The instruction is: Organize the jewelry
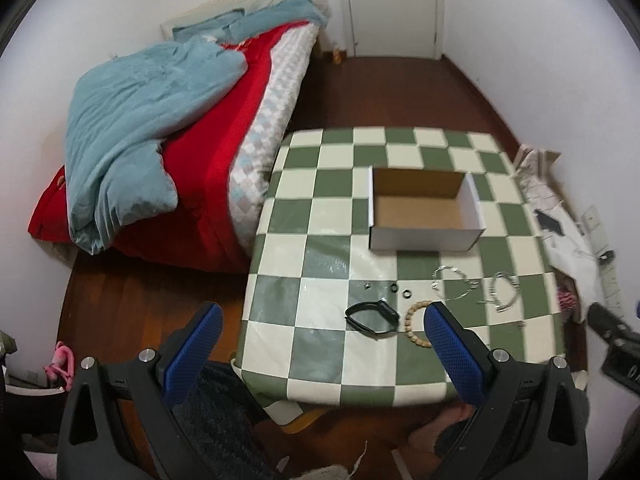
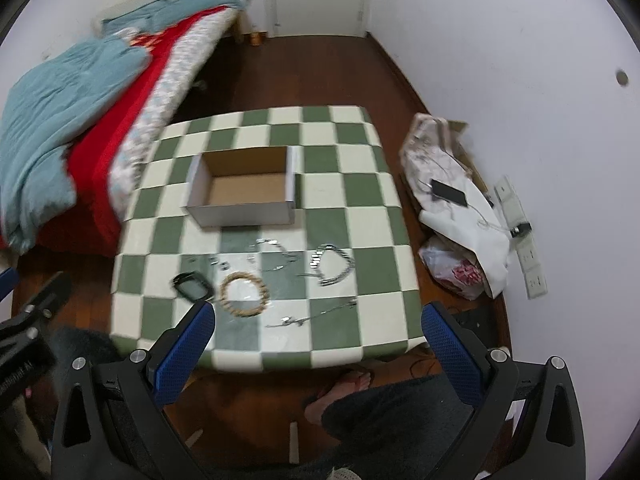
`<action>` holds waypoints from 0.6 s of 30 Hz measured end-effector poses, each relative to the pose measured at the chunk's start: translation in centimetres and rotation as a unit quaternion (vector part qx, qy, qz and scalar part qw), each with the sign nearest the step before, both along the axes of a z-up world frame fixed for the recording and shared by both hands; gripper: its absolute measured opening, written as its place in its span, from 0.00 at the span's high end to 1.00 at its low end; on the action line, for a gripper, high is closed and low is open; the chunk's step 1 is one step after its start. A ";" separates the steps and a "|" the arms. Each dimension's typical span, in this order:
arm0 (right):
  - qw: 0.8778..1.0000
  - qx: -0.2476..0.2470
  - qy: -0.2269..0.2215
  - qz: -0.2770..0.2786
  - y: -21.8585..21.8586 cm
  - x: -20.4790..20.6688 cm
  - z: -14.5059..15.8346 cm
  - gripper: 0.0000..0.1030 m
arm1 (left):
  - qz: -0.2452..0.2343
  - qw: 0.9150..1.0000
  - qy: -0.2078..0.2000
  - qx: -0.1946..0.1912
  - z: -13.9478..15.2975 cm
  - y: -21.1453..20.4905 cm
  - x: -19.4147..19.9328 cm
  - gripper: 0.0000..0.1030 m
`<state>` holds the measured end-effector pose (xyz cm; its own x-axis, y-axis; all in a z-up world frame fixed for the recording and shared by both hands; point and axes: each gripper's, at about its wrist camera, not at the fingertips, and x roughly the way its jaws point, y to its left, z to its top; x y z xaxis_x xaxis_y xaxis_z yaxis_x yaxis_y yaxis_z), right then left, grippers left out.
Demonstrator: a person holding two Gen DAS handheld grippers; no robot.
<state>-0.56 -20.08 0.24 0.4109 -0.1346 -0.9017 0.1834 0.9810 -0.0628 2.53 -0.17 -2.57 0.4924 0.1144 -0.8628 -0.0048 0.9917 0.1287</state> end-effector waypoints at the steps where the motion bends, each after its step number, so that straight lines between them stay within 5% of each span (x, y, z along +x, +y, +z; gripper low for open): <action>1: 1.000 -0.001 0.003 -0.011 -0.7 0.5 -0.8 0.00 | 0.002 1.000 0.007 0.005 -1.2 -0.1 0.4 0.00; 6: 0.997 0.012 0.035 -0.066 -4.5 3.0 -6.4 0.00 | -0.002 0.998 0.057 0.025 -7.0 -2.0 2.2 0.00; 12: 0.992 0.025 0.070 -0.103 -9.0 5.1 -14.2 0.00 | 0.013 0.991 0.131 0.005 -13.4 -4.4 3.5 0.00; 18: 0.988 0.046 0.085 -0.117 -11.1 7.2 -20.2 0.12 | 0.054 0.983 0.174 -0.006 -18.3 -6.1 4.0 0.00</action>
<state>6.63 -31.17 -20.01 0.2197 -0.1212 -0.9680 0.4003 0.9161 -0.0239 6.49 -6.27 -20.86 0.1525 0.1374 -0.9787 -0.0671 0.9894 0.1285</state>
